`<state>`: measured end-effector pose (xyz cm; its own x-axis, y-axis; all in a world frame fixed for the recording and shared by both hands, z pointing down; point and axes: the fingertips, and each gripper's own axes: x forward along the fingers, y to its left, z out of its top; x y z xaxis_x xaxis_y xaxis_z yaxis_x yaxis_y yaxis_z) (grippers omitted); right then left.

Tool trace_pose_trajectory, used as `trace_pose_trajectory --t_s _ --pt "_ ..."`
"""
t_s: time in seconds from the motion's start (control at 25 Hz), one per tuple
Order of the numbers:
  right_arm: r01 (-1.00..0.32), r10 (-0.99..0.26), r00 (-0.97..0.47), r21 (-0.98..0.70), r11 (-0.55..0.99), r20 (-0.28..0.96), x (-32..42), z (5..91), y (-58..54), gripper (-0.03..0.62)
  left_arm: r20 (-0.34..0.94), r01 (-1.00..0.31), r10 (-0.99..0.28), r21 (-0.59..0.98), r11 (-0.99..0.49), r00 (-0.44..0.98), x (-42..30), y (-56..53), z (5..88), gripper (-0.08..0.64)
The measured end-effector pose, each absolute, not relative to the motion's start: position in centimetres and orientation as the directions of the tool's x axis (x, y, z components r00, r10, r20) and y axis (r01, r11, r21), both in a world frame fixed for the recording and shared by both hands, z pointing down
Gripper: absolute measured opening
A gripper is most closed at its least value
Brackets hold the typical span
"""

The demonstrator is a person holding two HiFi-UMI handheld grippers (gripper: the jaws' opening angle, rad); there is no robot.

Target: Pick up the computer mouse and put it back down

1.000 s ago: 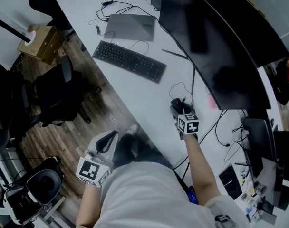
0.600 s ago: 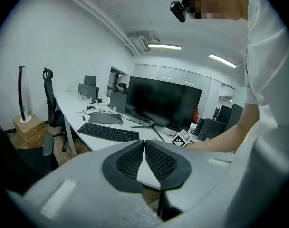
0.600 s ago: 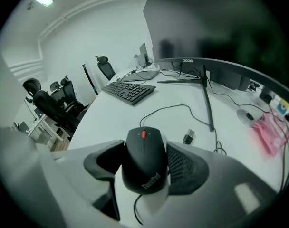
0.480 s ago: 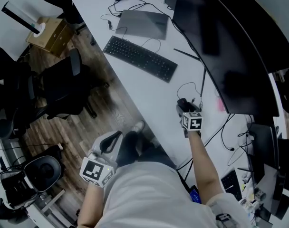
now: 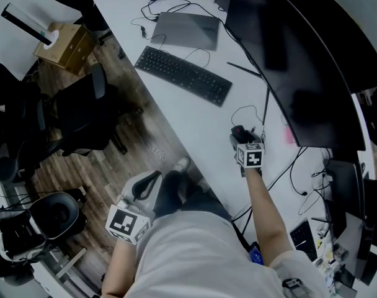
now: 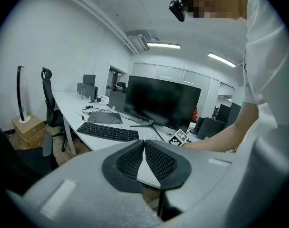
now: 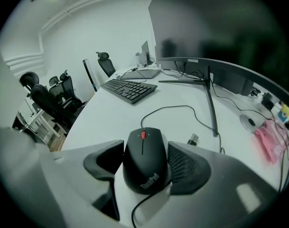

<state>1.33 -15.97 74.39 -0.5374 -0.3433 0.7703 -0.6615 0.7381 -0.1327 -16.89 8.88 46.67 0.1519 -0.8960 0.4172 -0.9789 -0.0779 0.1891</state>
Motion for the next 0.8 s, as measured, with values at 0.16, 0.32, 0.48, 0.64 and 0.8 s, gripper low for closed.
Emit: trace_pose_trajectory --t_s 0.16,0.32,0.48,0.64,0.8 --pt "-0.664 -0.349 -0.541 -0.134 0.736 0.765 1.3 74.1 -15.9 0.287 0.416 -0.978 -0.896 0.195 -0.081 0.157 -17.0 8.8 46.8 0.017" --pt "-0.671 -0.362 -0.55 -0.141 0.728 0.753 1.5 73.3 -16.1 0.287 0.413 -0.976 -0.895 0.197 -0.093 0.169 -16.8 8.5 46.7 0.017" --pt "-0.677 -0.382 -0.574 -0.158 0.718 0.724 1.5 71.7 -16.4 0.287 0.409 -0.973 -0.892 0.199 -0.119 0.193 -16.5 7.9 46.6 0.017" --pt "-0.677 -0.409 -0.597 -0.161 0.718 0.691 1.6 69.3 -16.3 0.245 0.406 -0.968 -0.886 0.201 -0.152 0.223 -16.1 7.1 46.4 0.017" --pt "-0.685 -0.45 -0.611 -0.149 0.713 0.652 2.4 66.6 -16.3 0.142 0.392 -0.959 -0.88 0.201 -0.202 0.268 -15.4 5.7 46.1 0.017"
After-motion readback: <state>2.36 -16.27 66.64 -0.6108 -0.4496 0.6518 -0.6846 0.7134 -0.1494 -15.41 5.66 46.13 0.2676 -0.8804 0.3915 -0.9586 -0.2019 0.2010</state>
